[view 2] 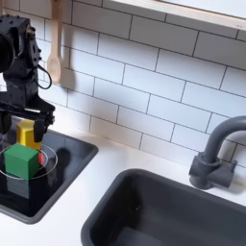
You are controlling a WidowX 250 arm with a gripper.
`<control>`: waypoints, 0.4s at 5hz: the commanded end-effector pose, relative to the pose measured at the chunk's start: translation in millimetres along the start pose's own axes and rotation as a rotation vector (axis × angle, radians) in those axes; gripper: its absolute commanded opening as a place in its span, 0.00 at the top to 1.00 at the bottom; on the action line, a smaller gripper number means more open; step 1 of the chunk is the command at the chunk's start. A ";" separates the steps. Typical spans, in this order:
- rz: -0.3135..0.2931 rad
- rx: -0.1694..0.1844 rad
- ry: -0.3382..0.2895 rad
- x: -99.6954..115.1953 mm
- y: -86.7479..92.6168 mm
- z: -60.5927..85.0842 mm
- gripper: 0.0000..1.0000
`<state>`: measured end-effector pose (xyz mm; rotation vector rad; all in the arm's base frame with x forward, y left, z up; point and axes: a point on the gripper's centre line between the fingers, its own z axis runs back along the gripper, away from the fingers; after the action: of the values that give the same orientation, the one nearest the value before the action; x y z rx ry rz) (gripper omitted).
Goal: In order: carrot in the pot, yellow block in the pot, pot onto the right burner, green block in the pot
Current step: 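Put the yellow block in the pot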
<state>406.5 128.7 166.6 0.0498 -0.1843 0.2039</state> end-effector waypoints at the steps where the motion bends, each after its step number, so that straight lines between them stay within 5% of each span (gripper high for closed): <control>1: 0.006 0.002 0.008 3.1 1.5 -5.4 0.00; 2: 0.003 -0.006 0.012 3.3 -0.8 -8.3 0.00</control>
<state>410.5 130.0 159.7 0.0469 -0.1708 0.2055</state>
